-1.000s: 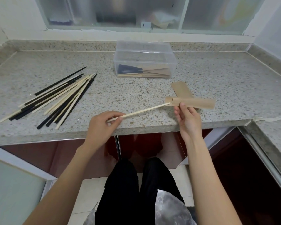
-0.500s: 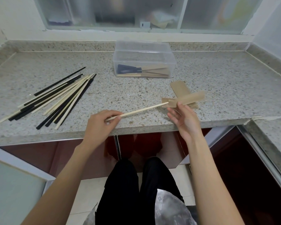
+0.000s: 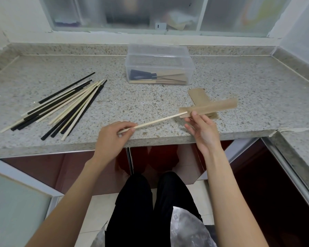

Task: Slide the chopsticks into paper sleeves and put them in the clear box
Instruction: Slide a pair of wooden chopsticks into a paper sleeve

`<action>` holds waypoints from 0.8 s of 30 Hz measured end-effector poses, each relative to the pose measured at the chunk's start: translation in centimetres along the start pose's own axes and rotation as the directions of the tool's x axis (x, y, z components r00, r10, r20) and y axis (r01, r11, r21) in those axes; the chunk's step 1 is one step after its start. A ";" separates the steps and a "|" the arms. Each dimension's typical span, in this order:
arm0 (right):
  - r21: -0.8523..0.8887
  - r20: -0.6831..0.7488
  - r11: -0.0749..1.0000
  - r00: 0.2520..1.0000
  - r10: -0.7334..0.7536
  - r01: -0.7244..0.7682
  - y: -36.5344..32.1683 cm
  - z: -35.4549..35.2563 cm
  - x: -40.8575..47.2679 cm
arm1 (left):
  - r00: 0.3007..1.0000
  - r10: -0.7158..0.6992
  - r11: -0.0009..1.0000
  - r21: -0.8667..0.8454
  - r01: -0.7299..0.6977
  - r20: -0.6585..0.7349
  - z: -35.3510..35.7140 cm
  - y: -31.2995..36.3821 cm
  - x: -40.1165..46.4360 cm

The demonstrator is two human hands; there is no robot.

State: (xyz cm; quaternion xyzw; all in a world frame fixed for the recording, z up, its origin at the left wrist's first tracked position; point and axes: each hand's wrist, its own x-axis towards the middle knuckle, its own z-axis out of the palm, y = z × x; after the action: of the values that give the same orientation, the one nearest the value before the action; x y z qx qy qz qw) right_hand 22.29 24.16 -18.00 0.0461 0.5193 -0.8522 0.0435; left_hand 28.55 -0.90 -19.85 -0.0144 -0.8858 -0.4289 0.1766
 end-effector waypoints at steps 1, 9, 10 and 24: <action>0.018 0.006 1.000 1.000 0.004 -0.004 0.0 0.0 0.0 | 1.000 0.001 1.000 -0.003 -0.001 -0.002 0.0 0.0 0.0; 0.046 0.032 0.999 0.999 0.009 -0.011 -0.2 -0.2 0.0 | 1.000 -0.010 1.000 -0.001 0.010 -0.010 -0.1 0.0 0.0; 0.056 0.041 0.998 0.999 0.017 -0.019 -0.2 -0.2 0.0 | 1.000 -0.013 1.000 0.004 0.013 -0.014 -0.1 -0.1 0.0; -0.113 -0.018 0.993 0.999 -0.040 0.038 0.3 -0.2 0.3 | 1.000 0.020 1.000 0.005 -0.020 -0.013 -0.1 0.2 0.0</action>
State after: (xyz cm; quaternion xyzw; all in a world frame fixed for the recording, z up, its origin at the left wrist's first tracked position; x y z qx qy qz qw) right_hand 22.02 24.20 -18.45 0.0419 0.5678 -0.8217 0.0240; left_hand 28.64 -0.81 -19.68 -0.0201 -0.8855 -0.4250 0.1866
